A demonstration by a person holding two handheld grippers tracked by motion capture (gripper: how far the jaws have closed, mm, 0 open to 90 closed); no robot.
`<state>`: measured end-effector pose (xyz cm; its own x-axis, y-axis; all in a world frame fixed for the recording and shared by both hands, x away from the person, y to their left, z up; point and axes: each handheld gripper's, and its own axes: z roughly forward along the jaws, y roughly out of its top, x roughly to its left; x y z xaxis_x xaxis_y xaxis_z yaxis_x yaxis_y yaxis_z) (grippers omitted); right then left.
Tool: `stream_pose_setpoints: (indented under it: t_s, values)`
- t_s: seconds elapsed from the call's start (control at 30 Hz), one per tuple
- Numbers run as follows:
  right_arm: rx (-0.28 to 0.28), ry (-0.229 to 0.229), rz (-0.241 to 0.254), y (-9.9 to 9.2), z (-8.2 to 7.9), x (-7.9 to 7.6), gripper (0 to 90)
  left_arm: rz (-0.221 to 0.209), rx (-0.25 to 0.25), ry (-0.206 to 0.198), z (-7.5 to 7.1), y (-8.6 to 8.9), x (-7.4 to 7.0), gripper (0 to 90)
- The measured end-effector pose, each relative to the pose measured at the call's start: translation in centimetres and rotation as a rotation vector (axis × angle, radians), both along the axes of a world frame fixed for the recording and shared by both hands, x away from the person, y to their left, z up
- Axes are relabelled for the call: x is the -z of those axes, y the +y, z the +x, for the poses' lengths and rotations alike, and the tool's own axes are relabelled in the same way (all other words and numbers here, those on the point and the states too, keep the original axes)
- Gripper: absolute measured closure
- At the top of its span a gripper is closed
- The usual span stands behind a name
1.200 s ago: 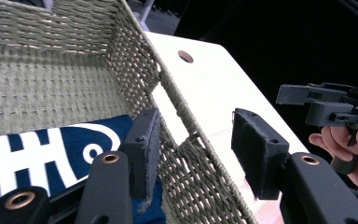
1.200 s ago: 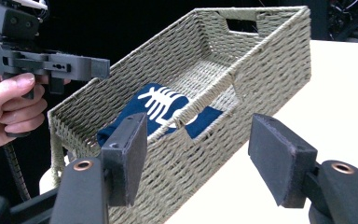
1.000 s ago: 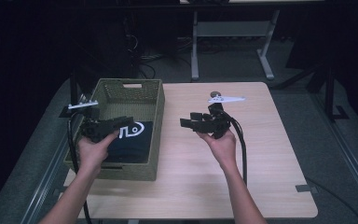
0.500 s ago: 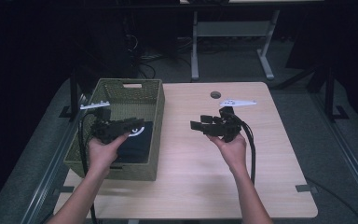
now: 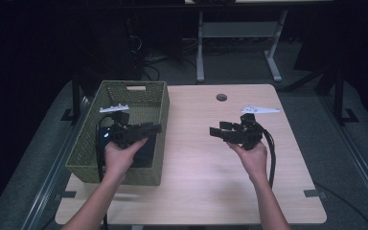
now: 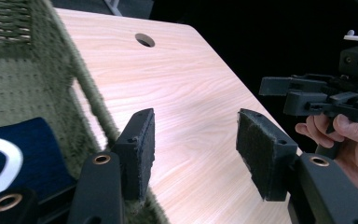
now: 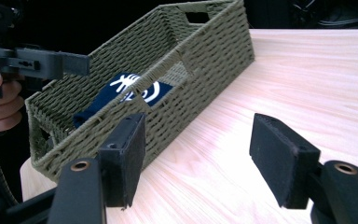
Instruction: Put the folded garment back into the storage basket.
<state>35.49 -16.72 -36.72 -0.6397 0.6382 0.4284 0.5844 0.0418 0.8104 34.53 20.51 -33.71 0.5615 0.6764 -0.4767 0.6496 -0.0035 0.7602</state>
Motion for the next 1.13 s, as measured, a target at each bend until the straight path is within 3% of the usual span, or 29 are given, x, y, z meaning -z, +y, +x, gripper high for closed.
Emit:
stream_pose_setpoints:
  t_s: [0.43, 0.57, 0.87, 1.0, 1.13]
  values:
    - [0.046, 0.003, -0.006, -3.5, -1.3, 0.7, 35.5, 0.009, 0.056, -0.020, -0.7, -3.9, 0.1, 44.3]
    - [0.076, 0.006, -0.026, -5.1, -2.2, 1.4, 35.4, 0.016, 0.081, -0.028, -1.2, -5.3, 0.4, 42.6]
    - [0.131, 0.035, -0.020, -8.2, -3.9, 2.8, 35.2, 0.025, 0.126, -0.024, -2.2, -8.2, 1.4, 41.0]
    - [0.162, 0.034, -0.043, -9.9, -5.0, 3.4, 34.6, 0.011, 0.154, -0.031, -3.0, -9.6, 1.9, 37.6]
    - [0.193, 0.016, -0.097, -11.1, -6.8, 3.8, 33.2, 0.047, 0.211, -0.053, -4.4, -11.8, 2.7, 37.0]
